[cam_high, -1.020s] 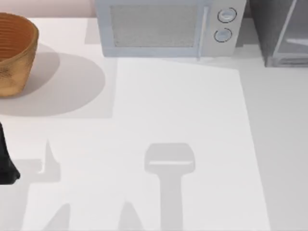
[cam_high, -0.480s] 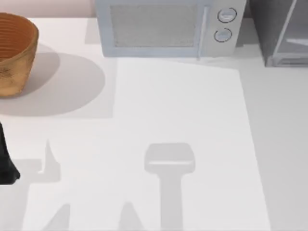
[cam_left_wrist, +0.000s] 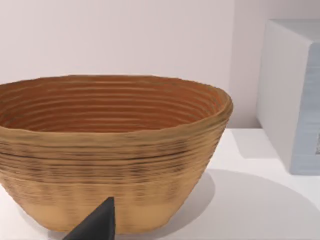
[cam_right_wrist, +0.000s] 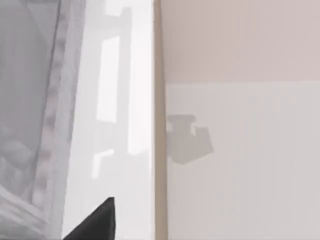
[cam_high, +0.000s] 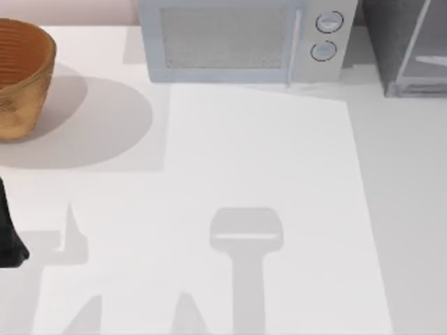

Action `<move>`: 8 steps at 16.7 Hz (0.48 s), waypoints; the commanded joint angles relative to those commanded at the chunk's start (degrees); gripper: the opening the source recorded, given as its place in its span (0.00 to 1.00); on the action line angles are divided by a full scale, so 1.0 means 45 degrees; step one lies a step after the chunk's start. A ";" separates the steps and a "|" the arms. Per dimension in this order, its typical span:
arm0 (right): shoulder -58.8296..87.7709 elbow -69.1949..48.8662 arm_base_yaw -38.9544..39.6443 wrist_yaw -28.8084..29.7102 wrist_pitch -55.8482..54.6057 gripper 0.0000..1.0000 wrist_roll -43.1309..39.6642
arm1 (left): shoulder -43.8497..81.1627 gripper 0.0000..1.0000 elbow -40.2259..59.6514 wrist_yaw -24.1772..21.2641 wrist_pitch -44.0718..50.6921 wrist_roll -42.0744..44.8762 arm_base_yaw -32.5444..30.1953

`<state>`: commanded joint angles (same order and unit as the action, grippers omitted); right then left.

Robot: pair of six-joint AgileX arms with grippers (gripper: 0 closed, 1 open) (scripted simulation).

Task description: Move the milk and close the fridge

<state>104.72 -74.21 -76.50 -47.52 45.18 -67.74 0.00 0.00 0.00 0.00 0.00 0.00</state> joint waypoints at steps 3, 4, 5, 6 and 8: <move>-0.0003 -0.0051 0.2192 0.0087 -0.2896 1.00 0.3488 | 0.0000 1.00 0.0000 0.0000 0.0000 0.0000 0.0000; -0.0020 -0.0044 0.3004 0.0114 -0.3768 1.00 0.4394 | 0.0000 1.00 0.0000 0.0000 0.0000 0.0000 0.0000; -0.0035 -0.0028 0.3700 0.0198 -0.4539 1.00 0.5172 | 0.0000 1.00 0.0000 0.0000 0.0000 0.0000 0.0000; -0.0042 -0.0004 0.4267 0.0346 -0.5189 1.00 0.5826 | 0.0000 1.00 0.0000 0.0000 0.0000 0.0000 0.0000; -0.0026 0.0048 0.4998 0.0822 -0.6104 1.00 0.6817 | 0.0000 1.00 0.0000 0.0000 0.0000 0.0000 0.0000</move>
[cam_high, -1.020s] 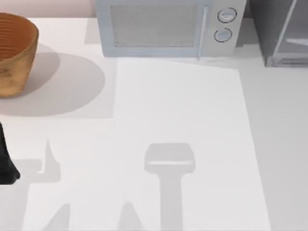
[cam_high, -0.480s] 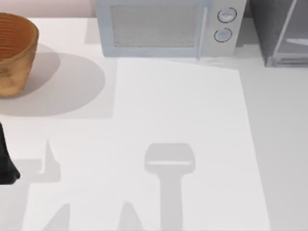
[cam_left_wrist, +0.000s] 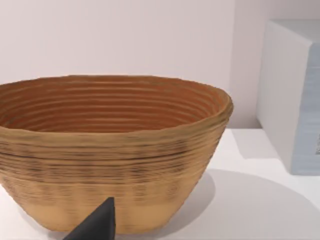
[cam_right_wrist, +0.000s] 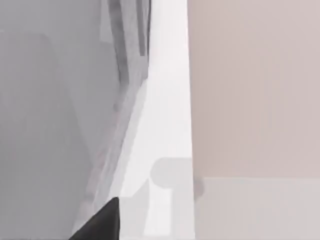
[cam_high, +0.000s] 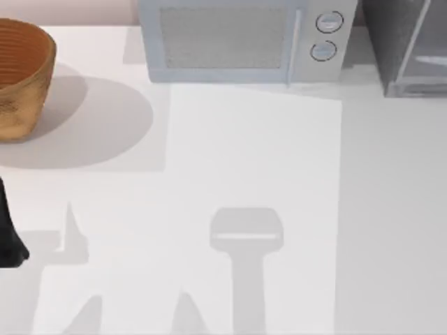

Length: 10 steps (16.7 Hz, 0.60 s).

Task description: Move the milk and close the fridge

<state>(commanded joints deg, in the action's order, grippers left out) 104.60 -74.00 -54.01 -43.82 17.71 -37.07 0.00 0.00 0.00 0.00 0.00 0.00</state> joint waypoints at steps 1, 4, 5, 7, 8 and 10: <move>0.0002 0.0028 0.0156 0.0256 -0.0271 1.00 0.0306 | 0.0000 1.00 0.0000 0.0000 0.0000 0.0000 0.0000; -0.0019 0.0072 0.0210 0.0473 -0.0469 1.00 0.0530 | 0.0000 1.00 0.0000 0.0000 0.0000 0.0000 0.0000; -0.0019 0.0072 0.0210 0.0473 -0.0469 1.00 0.0530 | 0.0000 1.00 0.0000 0.0000 0.0000 0.0000 0.0000; -0.0082 0.0167 0.0065 0.0444 -0.0510 1.00 0.0499 | 0.0000 1.00 0.0000 0.0000 0.0000 0.0000 0.0000; -0.0088 0.0173 0.0082 0.0450 -0.0516 1.00 0.0507 | 0.0000 1.00 0.0000 0.0000 0.0000 0.0000 0.0000; -0.0208 0.0309 0.0497 0.0633 -0.0656 1.00 0.0743 | 0.0000 1.00 0.0000 0.0000 0.0000 0.0000 0.0000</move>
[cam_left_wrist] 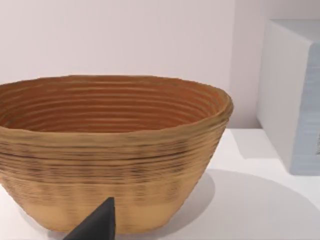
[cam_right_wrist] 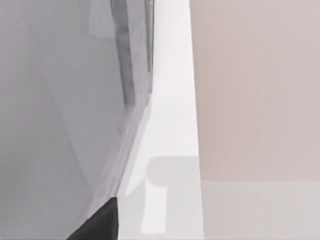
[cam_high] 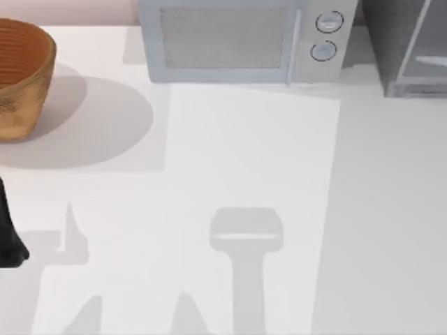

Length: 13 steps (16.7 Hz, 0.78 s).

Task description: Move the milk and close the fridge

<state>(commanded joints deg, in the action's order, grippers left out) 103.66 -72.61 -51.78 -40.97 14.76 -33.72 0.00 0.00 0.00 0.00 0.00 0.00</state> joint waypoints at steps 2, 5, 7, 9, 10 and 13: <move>-0.0206 0.0279 0.0869 0.0555 -0.0304 1.00 0.0629 | 0.0000 1.00 0.0000 0.0000 0.0000 0.0000 0.0000; -0.0737 0.0746 0.2438 0.1956 -0.1032 1.00 0.1723 | 0.0000 1.00 0.0000 0.0000 0.0000 0.0000 0.0000; -0.1105 0.0983 0.3584 0.2954 -0.1553 1.00 0.2320 | 0.0000 1.00 0.0000 0.0000 0.0000 0.0000 0.0000; -0.1380 0.1230 0.4958 0.3909 -0.2004 1.00 0.2978 | 0.0000 1.00 0.0000 0.0000 0.0000 0.0000 0.0000; -0.1503 0.1391 0.5736 0.4408 -0.2198 1.00 0.3346 | 0.0000 1.00 0.0000 0.0000 0.0000 0.0000 0.0000; -0.1842 0.2066 0.8150 0.6069 -0.2740 1.00 0.4587 | 0.0000 1.00 0.0000 0.0000 0.0000 0.0000 0.0000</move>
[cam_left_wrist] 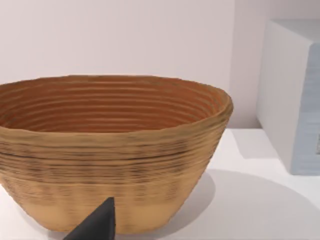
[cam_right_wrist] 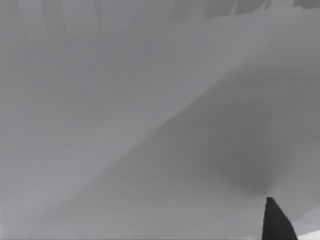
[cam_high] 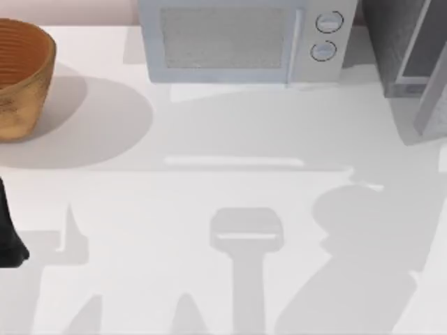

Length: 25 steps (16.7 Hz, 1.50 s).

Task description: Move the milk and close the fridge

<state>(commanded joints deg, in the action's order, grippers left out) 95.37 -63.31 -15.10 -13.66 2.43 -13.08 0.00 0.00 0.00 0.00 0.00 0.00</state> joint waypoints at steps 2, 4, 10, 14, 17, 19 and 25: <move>-0.0185 0.0527 0.1265 0.1109 -0.0383 1.00 0.0990 | 0.0000 1.00 0.0000 0.0000 0.0000 0.0000 0.0000; -0.0360 0.0979 0.2171 0.2077 -0.0755 1.00 0.1928 | 0.0000 1.00 0.0000 0.0000 0.0000 0.0000 0.0000; -0.0575 0.1409 0.3115 0.3042 -0.1204 1.00 0.3026 | 0.0000 1.00 0.0000 0.0000 0.0000 0.0000 0.0000; -0.0329 0.1234 0.2968 0.3077 -0.1127 1.00 0.2982 | 0.0000 1.00 0.0000 0.0000 0.0000 0.0000 0.0000; 0.0723 0.0084 0.2981 0.3088 -0.0878 1.00 0.2968 | 0.0000 1.00 0.0000 0.0000 0.0000 0.0000 0.0000; 0.1556 -0.1092 0.2990 0.3108 -0.0689 1.00 0.2941 | 0.0000 1.00 0.0000 0.0000 0.0000 0.0000 0.0000; 0.3839 -0.4103 0.2962 0.3159 -0.0100 1.00 0.2974 | 0.0000 1.00 0.0000 0.0000 0.0000 0.0000 0.0000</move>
<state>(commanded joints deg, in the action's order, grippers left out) 112.65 -81.78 -1.77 0.55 1.98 0.30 0.00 0.00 0.00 0.00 0.00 0.00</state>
